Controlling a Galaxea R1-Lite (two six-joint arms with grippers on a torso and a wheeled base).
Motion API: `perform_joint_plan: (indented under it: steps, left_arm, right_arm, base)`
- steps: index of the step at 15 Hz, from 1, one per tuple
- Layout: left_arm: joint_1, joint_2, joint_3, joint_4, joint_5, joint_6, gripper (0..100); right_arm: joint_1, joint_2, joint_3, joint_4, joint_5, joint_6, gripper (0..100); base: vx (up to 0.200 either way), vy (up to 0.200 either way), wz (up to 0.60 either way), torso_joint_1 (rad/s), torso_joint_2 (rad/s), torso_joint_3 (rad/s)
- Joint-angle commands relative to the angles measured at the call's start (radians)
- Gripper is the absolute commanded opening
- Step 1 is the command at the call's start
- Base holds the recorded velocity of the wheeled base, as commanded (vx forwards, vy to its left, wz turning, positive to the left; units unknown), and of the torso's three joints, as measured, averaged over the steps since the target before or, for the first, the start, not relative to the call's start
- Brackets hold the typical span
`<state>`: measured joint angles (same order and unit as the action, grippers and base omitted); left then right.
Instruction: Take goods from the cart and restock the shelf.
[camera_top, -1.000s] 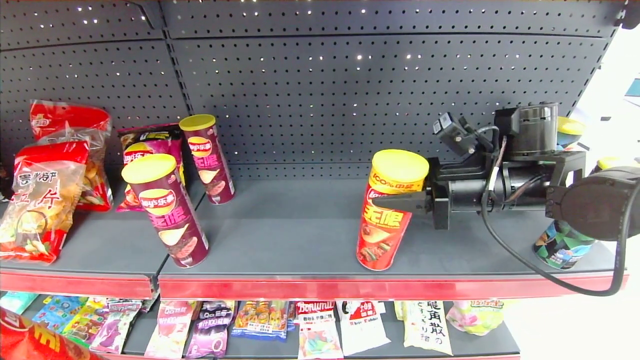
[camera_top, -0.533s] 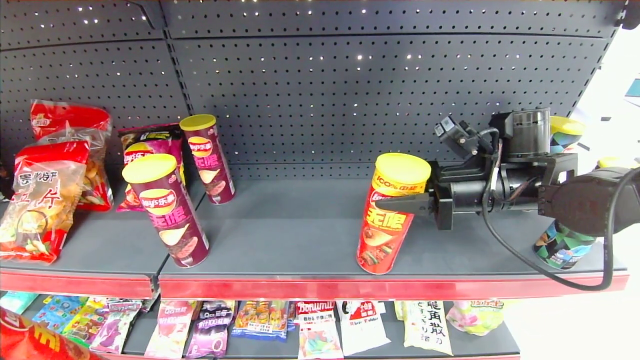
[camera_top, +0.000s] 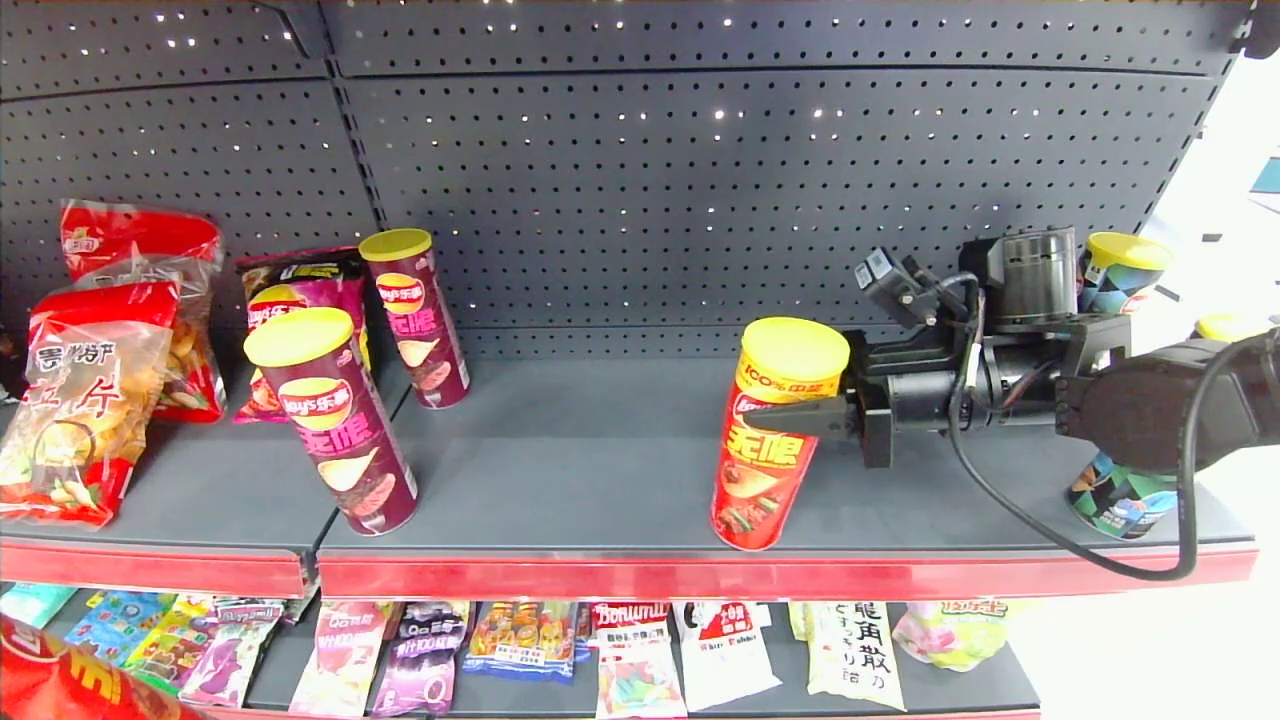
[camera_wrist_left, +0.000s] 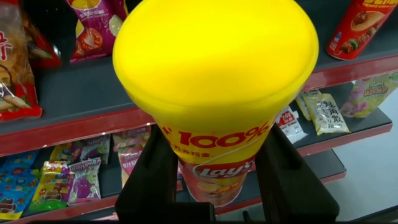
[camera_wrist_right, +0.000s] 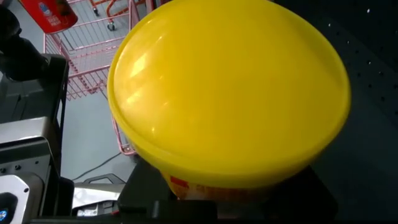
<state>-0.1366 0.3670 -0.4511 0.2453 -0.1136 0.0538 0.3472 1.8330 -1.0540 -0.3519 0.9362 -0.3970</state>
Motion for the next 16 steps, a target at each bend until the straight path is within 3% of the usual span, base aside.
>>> perform_joint_plan:
  steps: [1,9,10,16]
  left_arm:
    - [0.0,0.0,0.002,0.0,0.0,0.0,0]
    - [0.0,0.0,-0.001,0.0,0.0,0.0,0]
    - [0.0,0.0,-0.001,0.0,0.0,0.0,0]
    - [0.0,-0.003,-0.001,0.0,-0.001,0.0,0]
  right_arm:
    - [0.001,0.005,0.002,-0.001,0.003,0.0,0]
    - [0.001,0.005,0.008,-0.001,0.009,-0.005,0]
    - [0.001,0.005,0.008,-0.001,0.009,-0.005,100]
    - [0.001,-0.04,0.063,-0.006,-0.011,-0.016,100]
  base:
    - [0.0,0.0,0.0,0.0,0.0,0.0]
    - [0.0,0.0,0.0,0.0,0.0,0.0]
    - [0.0,0.0,0.0,0.0,0.0,0.0]
    - [0.0,0.0,0.0,0.0,0.0,0.0]
